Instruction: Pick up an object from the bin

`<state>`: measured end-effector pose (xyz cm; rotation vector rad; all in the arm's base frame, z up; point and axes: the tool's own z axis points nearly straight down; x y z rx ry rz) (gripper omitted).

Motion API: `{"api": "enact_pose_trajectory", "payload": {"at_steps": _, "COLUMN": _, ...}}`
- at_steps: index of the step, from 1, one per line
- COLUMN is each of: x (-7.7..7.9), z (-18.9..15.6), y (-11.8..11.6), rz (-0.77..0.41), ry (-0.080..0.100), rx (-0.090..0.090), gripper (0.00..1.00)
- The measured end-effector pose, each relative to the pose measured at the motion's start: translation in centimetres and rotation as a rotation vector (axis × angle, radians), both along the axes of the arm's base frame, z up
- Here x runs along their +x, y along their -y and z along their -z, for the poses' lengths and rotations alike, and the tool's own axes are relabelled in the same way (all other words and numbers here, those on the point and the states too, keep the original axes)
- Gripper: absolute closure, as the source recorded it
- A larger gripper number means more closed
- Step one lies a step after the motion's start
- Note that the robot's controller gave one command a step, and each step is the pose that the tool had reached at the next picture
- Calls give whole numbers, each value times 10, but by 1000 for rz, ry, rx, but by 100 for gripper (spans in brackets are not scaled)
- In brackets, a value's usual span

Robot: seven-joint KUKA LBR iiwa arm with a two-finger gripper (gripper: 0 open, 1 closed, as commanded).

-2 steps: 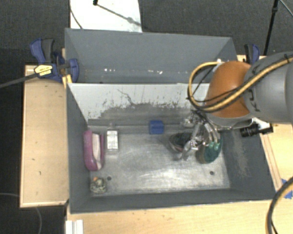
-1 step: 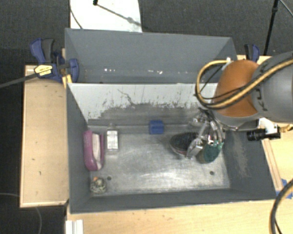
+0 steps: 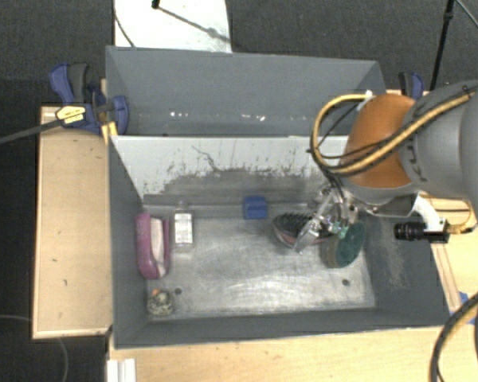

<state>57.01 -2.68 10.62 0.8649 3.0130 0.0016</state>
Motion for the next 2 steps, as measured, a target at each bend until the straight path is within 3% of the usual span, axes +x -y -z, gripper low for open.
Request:
{"api": "enact_pose_trajectory", "payload": {"at_steps": 1, "x": -2, "z": 34, "y": 4, "rz": 122, "ry": -3, "rx": 3, "gripper": 0}}
{"api": "enact_pose_trajectory", "payload": {"at_steps": 2, "x": -14, "z": 33, "y": -10, "rz": 317, "ry": 2, "rx": 2, "gripper": 0}}
